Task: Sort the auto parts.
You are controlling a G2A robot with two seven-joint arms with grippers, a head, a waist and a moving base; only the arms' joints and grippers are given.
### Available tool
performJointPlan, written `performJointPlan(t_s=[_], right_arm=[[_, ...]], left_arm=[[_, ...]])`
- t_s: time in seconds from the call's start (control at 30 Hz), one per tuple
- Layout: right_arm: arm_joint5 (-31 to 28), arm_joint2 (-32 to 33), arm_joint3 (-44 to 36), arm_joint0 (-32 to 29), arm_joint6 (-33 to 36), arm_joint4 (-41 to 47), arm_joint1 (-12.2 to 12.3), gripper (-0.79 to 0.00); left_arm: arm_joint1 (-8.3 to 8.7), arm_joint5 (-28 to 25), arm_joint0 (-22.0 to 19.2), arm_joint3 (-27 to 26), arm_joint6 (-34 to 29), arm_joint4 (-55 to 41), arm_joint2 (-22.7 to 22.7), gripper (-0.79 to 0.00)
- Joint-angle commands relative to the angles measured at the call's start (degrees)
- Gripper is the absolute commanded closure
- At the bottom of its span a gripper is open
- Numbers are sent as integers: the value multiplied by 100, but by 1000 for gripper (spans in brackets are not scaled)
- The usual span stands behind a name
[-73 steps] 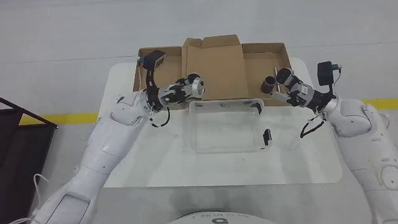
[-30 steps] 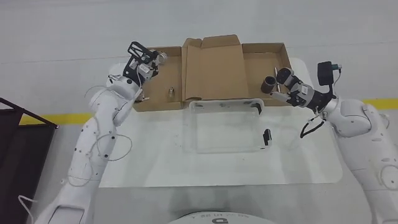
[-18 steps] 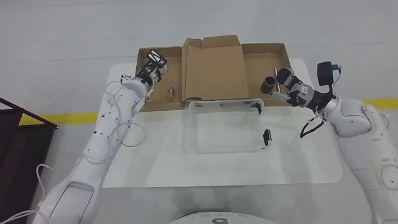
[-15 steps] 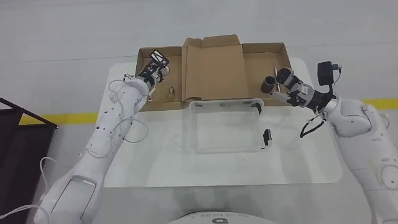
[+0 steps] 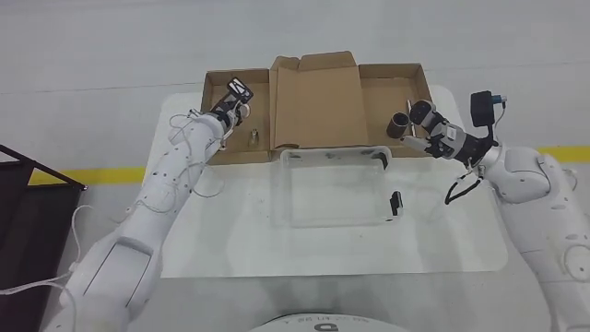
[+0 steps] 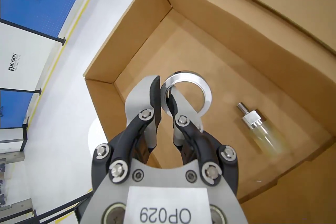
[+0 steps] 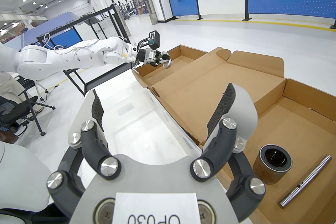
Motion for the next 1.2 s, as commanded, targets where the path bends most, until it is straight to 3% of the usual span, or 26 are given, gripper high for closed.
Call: performJointPlan(t_s=[0.0,0.03,0.07,0.1,0.13,0.33,0.53,0.7,0.9,1.07,1.17], right_arm=[[0,0,0,0,-1,0,0,-785],[0,0,0,0,-1,0,0,-785],[0,0,0,0,-1,0,0,-785],[0,0,0,0,-1,0,0,-785],[0,0,0,0,-1,0,0,-785],[0,0,0,0,-1,0,0,-785],[0,0,0,0,-1,0,0,-785],[0,0,0,0,-1,0,0,-785],[0,0,0,0,-1,0,0,-785],[0,0,0,0,-1,0,0,-785],[0,0,0,0,0,0,0,-785]], left_arm=[[-27,-57,-51,120,20,-58,23,-228],[-37,-55,-69,167,43,-60,34,-299],[-46,-60,-82,212,62,-64,42,-548],[-52,-61,-95,249,81,-66,45,-708],[-55,-58,-105,276,98,-72,39,-779],[-27,-172,-76,287,372,-418,-186,-785],[113,-652,208,16,1028,-1134,-730,-785],[330,-964,793,-547,1516,-1479,-1343,-785],[557,-1387,1841,-1656,2038,-1952,-2078,-785],[621,-1930,2553,-2441,2202,-2564,-2316,-785],[622,-1963,2583,-2480,2199,-2619,-2323,-785]])
